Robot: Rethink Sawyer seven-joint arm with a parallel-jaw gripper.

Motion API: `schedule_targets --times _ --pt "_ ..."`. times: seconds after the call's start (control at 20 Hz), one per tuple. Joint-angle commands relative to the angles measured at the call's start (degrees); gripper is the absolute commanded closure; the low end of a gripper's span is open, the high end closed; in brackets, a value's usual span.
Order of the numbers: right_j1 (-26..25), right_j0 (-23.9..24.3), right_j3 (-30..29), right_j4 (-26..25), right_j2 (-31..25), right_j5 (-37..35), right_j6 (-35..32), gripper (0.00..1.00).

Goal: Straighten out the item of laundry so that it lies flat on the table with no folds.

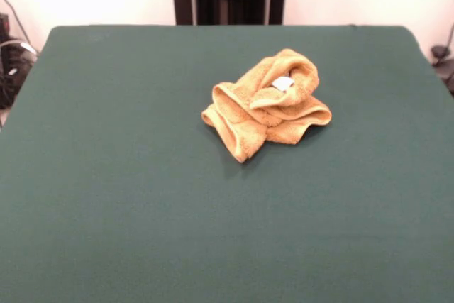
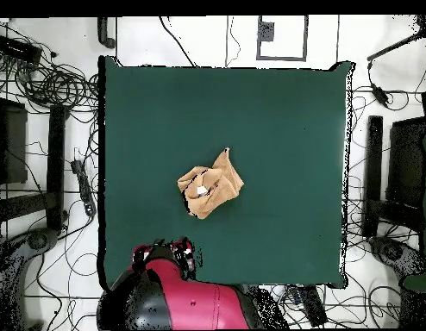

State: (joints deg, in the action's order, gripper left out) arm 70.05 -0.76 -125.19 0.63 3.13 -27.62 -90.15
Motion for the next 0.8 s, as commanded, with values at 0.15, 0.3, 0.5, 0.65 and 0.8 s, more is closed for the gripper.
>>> schedule_targets --times 0.15,0.3,0.5,0.65,0.8 --pt "-5.9 0.8 -8.2 3.7 -4.2 8.1 -11.6 0.00" --pt "-8.0 0.8 -8.9 3.6 -4.3 11.4 -12.6 0.00" --pt "-11.1 -0.1 -7.9 2.3 -3.4 14.2 -13.3 0.00" --pt "-12.2 0.5 -7.7 3.0 -3.9 14.0 -12.9 0.00" --pt "-13.3 1.1 -8.1 3.5 -4.3 14.7 -12.8 0.00"
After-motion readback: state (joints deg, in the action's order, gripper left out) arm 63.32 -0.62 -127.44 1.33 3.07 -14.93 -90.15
